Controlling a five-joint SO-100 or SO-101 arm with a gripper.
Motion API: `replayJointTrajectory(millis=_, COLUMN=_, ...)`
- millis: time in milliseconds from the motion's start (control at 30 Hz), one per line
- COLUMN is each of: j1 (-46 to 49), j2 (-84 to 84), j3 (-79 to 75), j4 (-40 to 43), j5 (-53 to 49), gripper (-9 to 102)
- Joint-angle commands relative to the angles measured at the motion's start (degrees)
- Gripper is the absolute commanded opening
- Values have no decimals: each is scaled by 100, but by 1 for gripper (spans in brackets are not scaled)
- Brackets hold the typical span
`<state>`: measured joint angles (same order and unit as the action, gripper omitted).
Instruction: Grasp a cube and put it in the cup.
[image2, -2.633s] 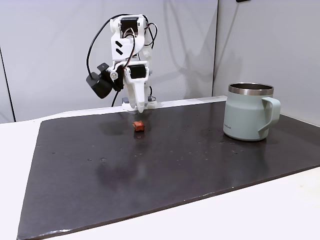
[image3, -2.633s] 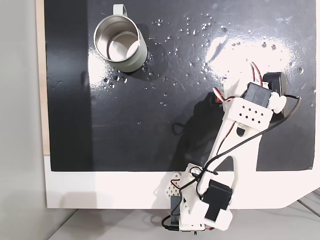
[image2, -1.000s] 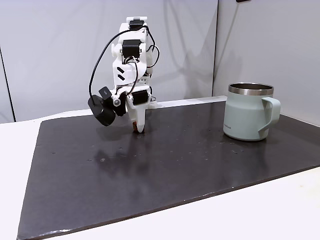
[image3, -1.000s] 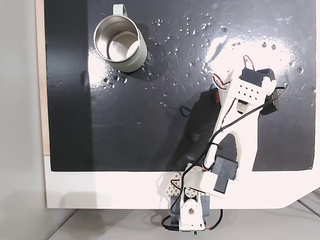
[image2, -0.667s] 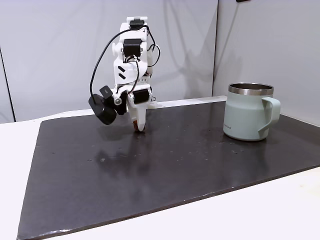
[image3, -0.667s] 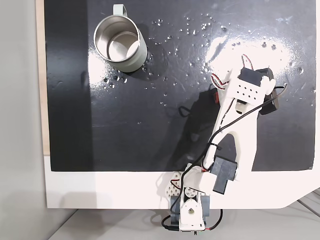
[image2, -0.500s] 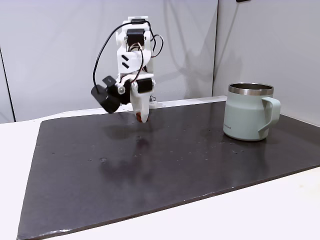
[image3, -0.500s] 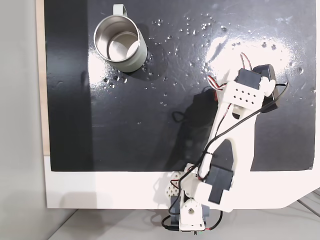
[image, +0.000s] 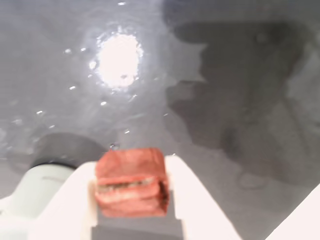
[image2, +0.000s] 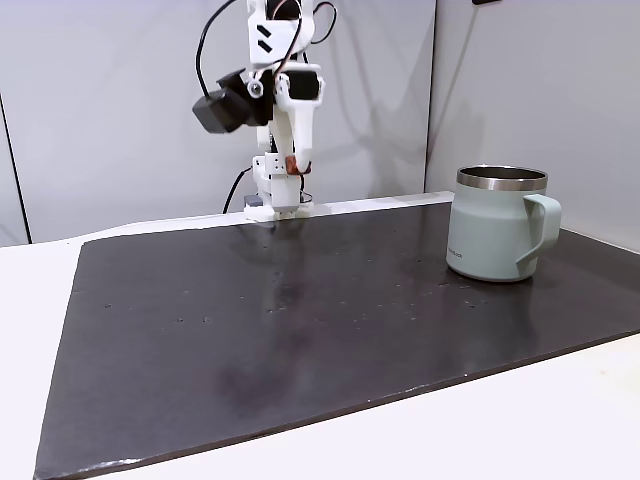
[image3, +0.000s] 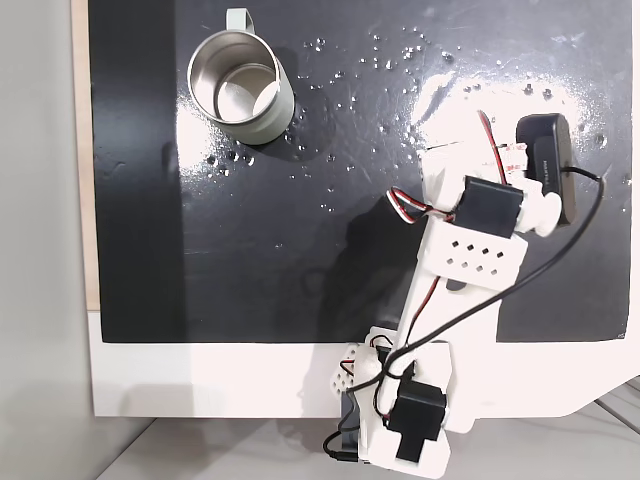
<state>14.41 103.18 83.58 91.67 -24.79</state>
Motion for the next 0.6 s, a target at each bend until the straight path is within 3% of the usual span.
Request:
replayJointTrajectory(millis=0, j1=-44, j2=299, j3=-765, j4=229, j5=53, gripper=5)
replayJointTrajectory(millis=567, j1=-993, j2=-1248, j3=-3287, j4=1072, j5=976, gripper=5)
